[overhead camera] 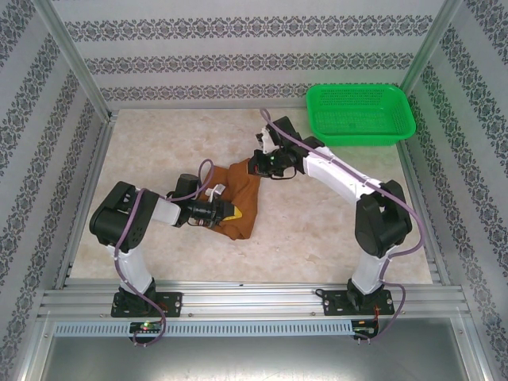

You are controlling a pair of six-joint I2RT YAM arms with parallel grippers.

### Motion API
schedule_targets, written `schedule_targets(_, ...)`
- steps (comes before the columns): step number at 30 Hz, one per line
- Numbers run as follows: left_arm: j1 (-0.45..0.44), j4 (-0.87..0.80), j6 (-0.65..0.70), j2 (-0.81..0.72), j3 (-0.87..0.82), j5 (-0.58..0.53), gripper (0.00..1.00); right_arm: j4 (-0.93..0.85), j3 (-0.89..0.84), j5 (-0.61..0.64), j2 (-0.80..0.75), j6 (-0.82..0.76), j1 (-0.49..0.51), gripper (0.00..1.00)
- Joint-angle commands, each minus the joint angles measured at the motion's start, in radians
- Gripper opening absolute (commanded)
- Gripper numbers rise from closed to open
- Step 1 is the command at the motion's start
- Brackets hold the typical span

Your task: Roll up the long pants

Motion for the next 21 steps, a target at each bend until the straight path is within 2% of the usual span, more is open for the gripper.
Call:
schedule_targets(1, 0.000, -0.098, 0.022, 0.085, -0.047, -0.115, 0.00, 0.052, 0.025, -0.043, 0.036, 0.023, 0.009, 0.00)
schedule_targets(7, 0.001, -0.088, 0.023, 0.104, -0.044, -0.107, 0.00, 0.093, 0.065, -0.114, 0.221, 0.027, 0.009, 0.00)
schedule_targets(13, 0.001, -0.080, 0.024, 0.108, -0.050, -0.104, 0.00, 0.002, 0.158, -0.131, 0.488, 0.039, 0.009, 0.00)
schedule_targets(16, 0.002, -0.077, 0.022, 0.103, -0.055, -0.103, 0.00, 0.062, 0.097, -0.148, 0.475, 0.066, 0.009, 0.00)
schedule_targets(19, 0.002, -0.074, 0.019, 0.104, -0.055, -0.100, 0.00, 0.119, 0.017, -0.131, 0.369, 0.069, 0.003, 0.00)
schedule_targets(20, 0.002, -0.070, 0.017, 0.107, -0.055, -0.100, 0.00, 0.142, -0.011, -0.130, 0.317, 0.065, -0.005, 0.14)
schedule_targets(21, 0.002, -0.068, 0.016, 0.110, -0.055, -0.099, 0.00, 0.155, -0.035, -0.128, 0.273, 0.063, -0.013, 0.33)
